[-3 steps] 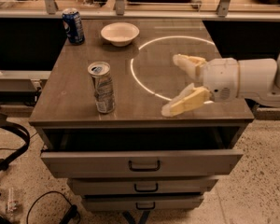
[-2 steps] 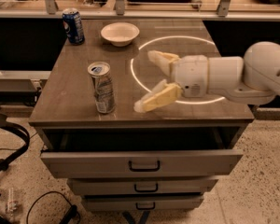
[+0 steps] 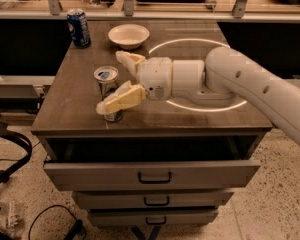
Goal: Move redbull can near paper bowl
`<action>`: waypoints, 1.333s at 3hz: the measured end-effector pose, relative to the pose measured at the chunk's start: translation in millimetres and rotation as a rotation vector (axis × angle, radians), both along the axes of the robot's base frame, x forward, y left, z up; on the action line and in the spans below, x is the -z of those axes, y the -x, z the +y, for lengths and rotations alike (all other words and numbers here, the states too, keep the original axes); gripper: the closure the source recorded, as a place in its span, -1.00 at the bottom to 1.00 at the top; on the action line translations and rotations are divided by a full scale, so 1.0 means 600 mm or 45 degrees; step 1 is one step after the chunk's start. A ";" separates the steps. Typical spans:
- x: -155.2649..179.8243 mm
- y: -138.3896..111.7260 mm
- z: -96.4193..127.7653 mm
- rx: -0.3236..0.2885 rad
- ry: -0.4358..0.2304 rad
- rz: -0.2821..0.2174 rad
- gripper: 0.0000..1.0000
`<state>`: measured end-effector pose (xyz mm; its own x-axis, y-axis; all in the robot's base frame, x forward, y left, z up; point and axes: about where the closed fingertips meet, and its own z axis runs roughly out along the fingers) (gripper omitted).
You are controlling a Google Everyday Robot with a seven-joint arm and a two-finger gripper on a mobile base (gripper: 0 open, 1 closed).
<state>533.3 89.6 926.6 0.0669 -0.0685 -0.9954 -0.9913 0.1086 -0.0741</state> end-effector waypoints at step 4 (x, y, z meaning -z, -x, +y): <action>0.023 0.005 0.060 -0.059 -0.036 0.019 0.88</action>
Offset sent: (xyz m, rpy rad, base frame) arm 0.0008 0.0266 -0.0140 0.0258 0.0160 0.0299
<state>530.6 125.5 913.1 0.0541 -0.0375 -0.9978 -0.9963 0.0648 -0.0564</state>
